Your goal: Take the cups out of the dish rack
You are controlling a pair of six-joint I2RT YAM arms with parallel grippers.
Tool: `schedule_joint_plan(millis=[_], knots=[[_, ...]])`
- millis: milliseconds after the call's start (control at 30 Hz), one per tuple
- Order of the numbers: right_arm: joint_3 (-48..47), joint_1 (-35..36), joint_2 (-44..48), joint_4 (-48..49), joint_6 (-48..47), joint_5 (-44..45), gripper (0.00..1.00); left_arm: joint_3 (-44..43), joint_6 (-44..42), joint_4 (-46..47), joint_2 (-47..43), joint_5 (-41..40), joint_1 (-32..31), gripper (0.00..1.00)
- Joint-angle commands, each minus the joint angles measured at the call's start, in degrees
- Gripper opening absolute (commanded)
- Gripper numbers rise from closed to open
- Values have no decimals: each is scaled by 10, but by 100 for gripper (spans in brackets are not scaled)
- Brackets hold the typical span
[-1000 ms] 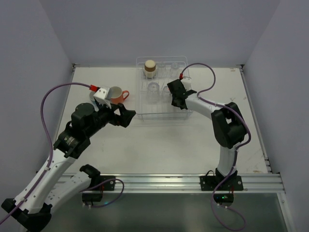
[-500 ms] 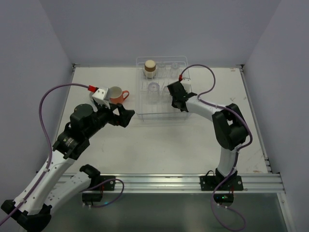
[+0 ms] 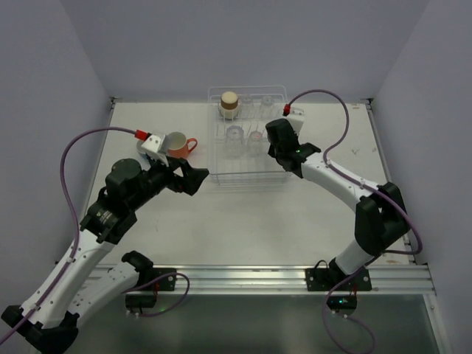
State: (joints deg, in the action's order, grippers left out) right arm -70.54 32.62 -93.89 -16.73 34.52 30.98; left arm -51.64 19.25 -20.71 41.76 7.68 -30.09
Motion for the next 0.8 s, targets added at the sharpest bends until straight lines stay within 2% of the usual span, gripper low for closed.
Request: schedule_joint_plan(millis=[0, 167, 233, 267, 300, 367, 400, 500, 767], knots=[[6, 4, 56, 36, -3, 32, 0, -2, 18, 47, 2, 29, -3, 99], [53, 5, 148, 72, 12, -36, 0, 7, 60, 93, 16, 72, -3, 90], [76, 4, 182, 121, 25, -92, 0, 18, 102, 134, 22, 87, -3, 81], [96, 5, 213, 136, 32, -113, 0, 41, 123, 157, 23, 107, -3, 77], [102, 4, 227, 158, 40, -131, 0, 58, 145, 226, 23, 119, -3, 72], [115, 4, 249, 178, 63, -181, 0, 91, 214, 291, 31, 151, -3, 69], [127, 5, 268, 200, 70, -196, 0, 114, 236, 350, 38, 160, -3, 69], [157, 5, 306, 247, 102, -260, 0, 130, 299, 443, 77, 195, -4, 71], [228, 4, 358, 369, 200, -407, 0, 85, 315, 517, 171, 196, -26, 86]])
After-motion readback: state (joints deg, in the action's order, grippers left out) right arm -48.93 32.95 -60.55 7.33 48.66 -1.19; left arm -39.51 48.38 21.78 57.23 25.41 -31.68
